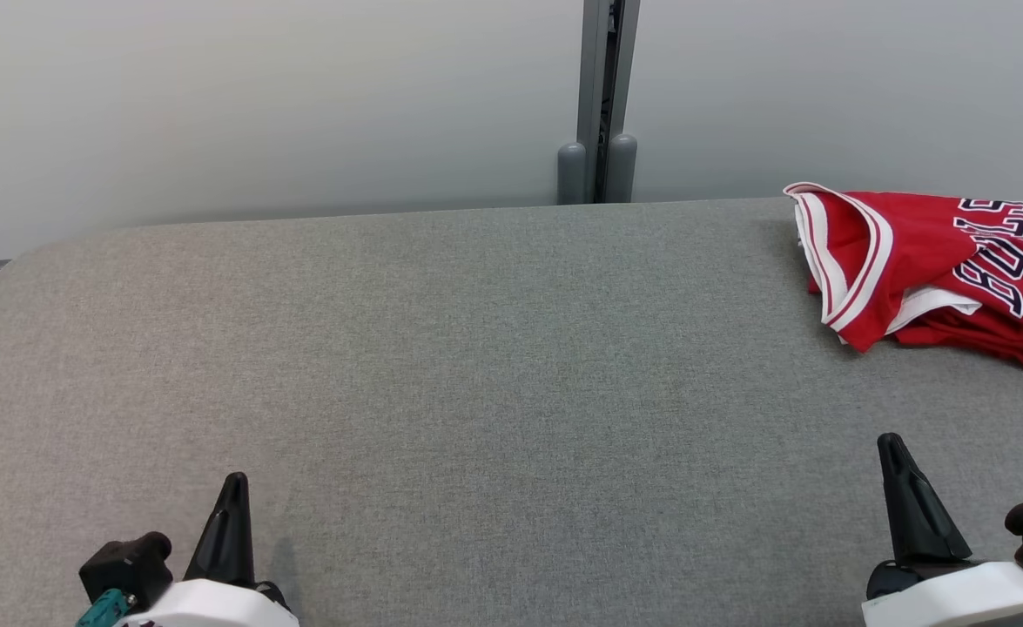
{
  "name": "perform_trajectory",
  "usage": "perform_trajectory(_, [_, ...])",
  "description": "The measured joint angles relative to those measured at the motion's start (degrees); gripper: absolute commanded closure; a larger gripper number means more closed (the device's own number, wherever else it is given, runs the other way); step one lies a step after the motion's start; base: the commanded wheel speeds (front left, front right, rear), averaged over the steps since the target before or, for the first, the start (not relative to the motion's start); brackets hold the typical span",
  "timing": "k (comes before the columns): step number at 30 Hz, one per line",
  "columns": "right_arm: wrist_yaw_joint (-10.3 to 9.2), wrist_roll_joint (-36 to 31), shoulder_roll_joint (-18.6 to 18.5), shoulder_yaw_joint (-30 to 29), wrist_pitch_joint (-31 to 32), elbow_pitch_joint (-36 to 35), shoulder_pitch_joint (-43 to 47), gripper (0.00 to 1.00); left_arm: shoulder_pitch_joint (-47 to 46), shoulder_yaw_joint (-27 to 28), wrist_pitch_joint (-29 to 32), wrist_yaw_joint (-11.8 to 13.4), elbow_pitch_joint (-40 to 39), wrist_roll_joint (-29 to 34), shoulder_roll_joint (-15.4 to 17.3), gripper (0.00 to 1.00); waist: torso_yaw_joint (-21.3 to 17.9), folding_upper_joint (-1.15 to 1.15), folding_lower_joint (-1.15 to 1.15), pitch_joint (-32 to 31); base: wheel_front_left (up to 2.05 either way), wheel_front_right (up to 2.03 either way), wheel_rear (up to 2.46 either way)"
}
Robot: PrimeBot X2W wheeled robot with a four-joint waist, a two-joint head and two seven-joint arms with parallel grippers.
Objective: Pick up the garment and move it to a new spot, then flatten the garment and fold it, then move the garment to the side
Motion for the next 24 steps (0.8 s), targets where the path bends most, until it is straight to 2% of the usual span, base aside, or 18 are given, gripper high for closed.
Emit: perform_trajectory(24, [-0.01,18.6,2.1,1.7,0.0,-0.1,-1.1,1.0,-4.2,7.3,11.5,-1.4,1.1,-20.0,0.2,1.0,0.0,0.0,0.0,-0.1,0.0,0.0,0.0])
